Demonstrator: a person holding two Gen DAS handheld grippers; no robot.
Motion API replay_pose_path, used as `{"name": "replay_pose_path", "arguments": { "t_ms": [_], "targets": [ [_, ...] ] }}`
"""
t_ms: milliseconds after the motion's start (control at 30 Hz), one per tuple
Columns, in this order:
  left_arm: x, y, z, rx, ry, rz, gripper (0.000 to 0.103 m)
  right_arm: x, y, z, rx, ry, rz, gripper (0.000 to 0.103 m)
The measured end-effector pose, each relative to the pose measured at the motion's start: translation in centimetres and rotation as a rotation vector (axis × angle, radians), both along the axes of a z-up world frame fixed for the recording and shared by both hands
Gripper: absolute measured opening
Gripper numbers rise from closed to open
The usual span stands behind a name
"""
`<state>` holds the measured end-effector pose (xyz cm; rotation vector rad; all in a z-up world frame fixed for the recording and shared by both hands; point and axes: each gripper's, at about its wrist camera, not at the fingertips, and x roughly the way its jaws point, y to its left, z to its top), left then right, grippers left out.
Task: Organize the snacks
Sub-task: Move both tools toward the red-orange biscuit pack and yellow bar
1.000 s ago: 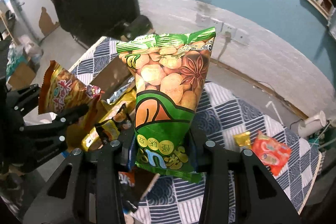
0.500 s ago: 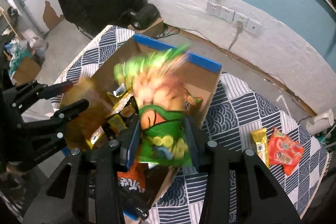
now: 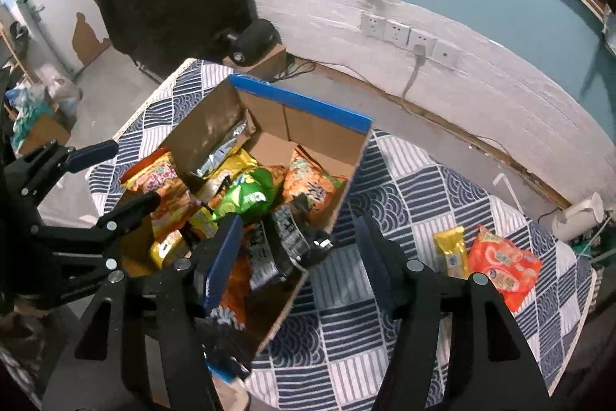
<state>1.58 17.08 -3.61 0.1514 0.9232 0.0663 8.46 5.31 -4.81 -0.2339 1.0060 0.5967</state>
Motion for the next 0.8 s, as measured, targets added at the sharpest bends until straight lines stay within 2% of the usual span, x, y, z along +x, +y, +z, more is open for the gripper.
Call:
{"name": "replay_pose_path", "arguments": {
  "t_ms": [500,633,800],
  "targets": [
    [0.5,-6.2,1.0,0.040,-0.005,-0.105,0.072,-0.9,-7.7,0.0,0.013,-0.009,-0.100,0.063],
    [0.8,-7.9,0.9,0.041,0.007,-0.128,0.072,-1.2,-10.1,-0.2,0.024,-0.014,-0.134,0.069],
    [1.4,-10.6,0.9,0.042,0.017,-0.166,0.072,-1.4,-12.6,-0.5,0.028,-0.009,-0.169,0.069]
  ]
}}
